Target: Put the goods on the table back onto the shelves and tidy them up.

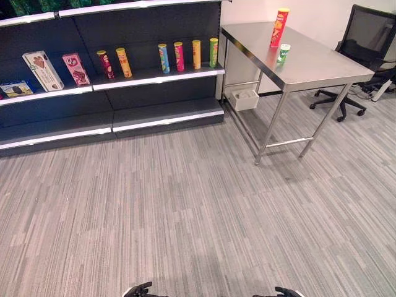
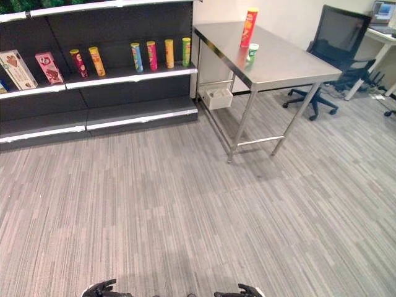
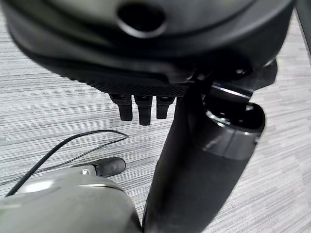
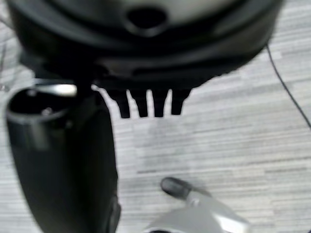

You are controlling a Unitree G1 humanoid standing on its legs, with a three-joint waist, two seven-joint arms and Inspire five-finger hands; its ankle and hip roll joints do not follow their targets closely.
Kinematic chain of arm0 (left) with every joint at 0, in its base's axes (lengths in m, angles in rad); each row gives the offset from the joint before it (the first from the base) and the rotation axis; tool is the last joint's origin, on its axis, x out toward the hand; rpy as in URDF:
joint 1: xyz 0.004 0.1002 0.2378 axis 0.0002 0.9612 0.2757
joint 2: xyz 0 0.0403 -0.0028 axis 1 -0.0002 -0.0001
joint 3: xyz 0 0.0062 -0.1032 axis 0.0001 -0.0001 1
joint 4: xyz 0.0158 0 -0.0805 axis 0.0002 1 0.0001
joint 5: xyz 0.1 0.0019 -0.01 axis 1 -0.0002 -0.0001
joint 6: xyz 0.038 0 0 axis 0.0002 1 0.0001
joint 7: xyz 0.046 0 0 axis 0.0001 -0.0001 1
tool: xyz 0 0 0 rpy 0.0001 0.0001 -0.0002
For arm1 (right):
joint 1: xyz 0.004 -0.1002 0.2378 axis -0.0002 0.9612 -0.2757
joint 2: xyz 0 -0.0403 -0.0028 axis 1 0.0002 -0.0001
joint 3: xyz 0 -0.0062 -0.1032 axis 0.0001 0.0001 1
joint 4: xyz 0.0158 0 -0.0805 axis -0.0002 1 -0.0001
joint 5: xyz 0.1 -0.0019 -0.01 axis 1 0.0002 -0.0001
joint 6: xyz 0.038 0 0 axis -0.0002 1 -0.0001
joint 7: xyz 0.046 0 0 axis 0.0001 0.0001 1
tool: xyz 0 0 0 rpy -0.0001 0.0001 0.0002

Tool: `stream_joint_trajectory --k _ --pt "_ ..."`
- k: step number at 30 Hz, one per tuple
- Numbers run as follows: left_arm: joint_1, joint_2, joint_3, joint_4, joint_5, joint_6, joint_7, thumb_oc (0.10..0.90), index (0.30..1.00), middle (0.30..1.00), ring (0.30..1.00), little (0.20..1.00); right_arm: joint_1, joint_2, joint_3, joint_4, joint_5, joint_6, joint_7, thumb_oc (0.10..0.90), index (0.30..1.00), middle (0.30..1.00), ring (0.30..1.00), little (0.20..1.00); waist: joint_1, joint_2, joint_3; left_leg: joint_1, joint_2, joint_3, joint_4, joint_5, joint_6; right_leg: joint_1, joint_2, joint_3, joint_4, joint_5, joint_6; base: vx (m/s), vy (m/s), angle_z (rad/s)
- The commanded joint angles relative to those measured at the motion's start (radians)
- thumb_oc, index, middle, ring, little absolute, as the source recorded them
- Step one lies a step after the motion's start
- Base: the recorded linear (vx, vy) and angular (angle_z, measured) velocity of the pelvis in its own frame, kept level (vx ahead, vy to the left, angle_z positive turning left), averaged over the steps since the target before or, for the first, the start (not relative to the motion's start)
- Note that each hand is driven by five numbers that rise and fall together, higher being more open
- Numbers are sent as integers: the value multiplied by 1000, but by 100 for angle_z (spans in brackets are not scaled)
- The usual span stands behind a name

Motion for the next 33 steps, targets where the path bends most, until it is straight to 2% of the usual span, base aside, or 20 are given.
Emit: stream_joint_trajectory --k 1,6,7,8,9,11,13,23,25,26,27,28,30,31,32,33 --pt "-66 17 -15 31 -12 -28 9 800 900 900 900 900 -48 -46 27 2 8 -36 -11 800 900 900 900 900 17 -38 27 -61 78 -102 101 -67 -78 -10 -70 8 20 -21 94 -37 -129 10" --pt "-67 25 -14 -12 -39 -28 9 800 900 900 900 900 -50 -65 36 -58 12 -42 -8 800 900 900 900 900 26 -48 62 -132 72 -117 254 -93 -84 -21 -57 15 47 -37 69 -21 -136 6" --pt "-68 27 -14 -38 -55 -30 13 800 900 900 900 900 -48 -74 37 -89 16 -46 -13 800 900 900 900 900 31 -52 88 -197 76 -127 362 -55 -88 -18 -52 15 57 -47 55 -55 -105 1" --pt "-68 27 -14 -38 -55 -30 13 800 900 900 900 900 -48 -74 37 -89 16 -46 -13 800 900 900 900 900 29 -51 86 -203 77 -129 368 -57 -89 -20 -51 13 58 -47 54 -55 -156 -4" --pt "-74 25 -16 -56 -71 -30 18 800 900 900 900 900 -46 -82 37 -118 18 -49 -16 800 900 900 900 900 28 -50 110 -269 78 -146 463 -5 -85 -22 -44 7 69 -50 43 0 -113 -7" --pt "-82 19 -14 -64 -96 -34 29 800 900 900 900 900 -51 -84 40 -120 22 -46 -20 800 900 900 900 900 28 -56 121 -312 75 -135 501 6 -73 -19 -40 1 74 -63 33 62 -104 0" --pt "-84 11 -19 -68 -96 -34 26 800 900 900 900 900 -56 -85 42 -118 24 -45 -22 800 900 900 900 900 36 -54 115 -365 40 -126 433 -21 -60 -16 -38 1 69 -75 39 129 -24 3" --pt "-84 11 -19 -68 -96 -34 26 800 900 900 900 900 -56 -85 42 -118 24 -45 -22 800 900 900 900 900 37 -55 115 -363 40 -125 434 -24 -59 -14 -39 2 68 -76 40 22 3 1" --pt "-78 7 -28 -72 -84 -35 22 800 900 900 900 900 -64 -85 45 -126 26 -49 -27 800 900 900 900 900 62 -39 97 -397 33 -113 204 80 -75 15 -13 15 35 -92 55 398 65 6" --pt "-75 12 -29 -69 -68 -41 23 800 900 900 900 900 -77 -85 50 -130 25 -53 -41 800 900 900 900 900 94 -26 90 -469 37 -82 23 161 -92 68 4 46 13 -125 63 522 85 -3" --pt "-73 12 -26 -64 -62 -40 24 800 900 900 900 900 -80 -84 49 -128 24 -53 -43 800 900 900 900 900 102 -24 86 -481 37 -67 -11 178 -98 85 8 61 13 -137 65 814 220 0" --pt "-51 11 0 -29 -54 -42 25 800 900 900 900 900 -74 -69 56 -130 8 -52 -31 800 900 900 900 900 124 -18 48 -460 45 -58 -37 209 -95 132 7 113 13 -170 74 628 238 -41" --pt "-42 15 13 -20 -50 -43 24 800 900 900 900 900 -71 -59 61 -130 -8 -50 -23 800 900 900 900 900 128 -25 23 -435 43 -58 -37 245 -94 155 -16 128 13 -192 80 522 226 -121" --pt "-39 18 18 -13 -46 -43 25 800 900 900 900 900 -69 -53 61 -128 -11 -47 -20 800 900 900 900 900 132 -33 11 -424 41 -48 -32 242 -86 161 -32 128 19 -194 87 646 309 -171" --pt "-36 31 28 10 -20 -40 20 800 900 900 900 900 -66 -39 59 -104 -28 -41 -4 800 900 900 900 900 136 -55 -25 -379 17 -26 -26 203 -59 141 -91 123 117 -188 131 643 320 -155" --pt "-37 35 32 21 -12 -39 19 800 900 900 900 900 -66 -34 60 -91 -36 -39 3 800 900 900 900 900 138 -63 -33 -358 2 -21 -26 182 -43 122 -112 125 183 -164 152 711 460 -113"
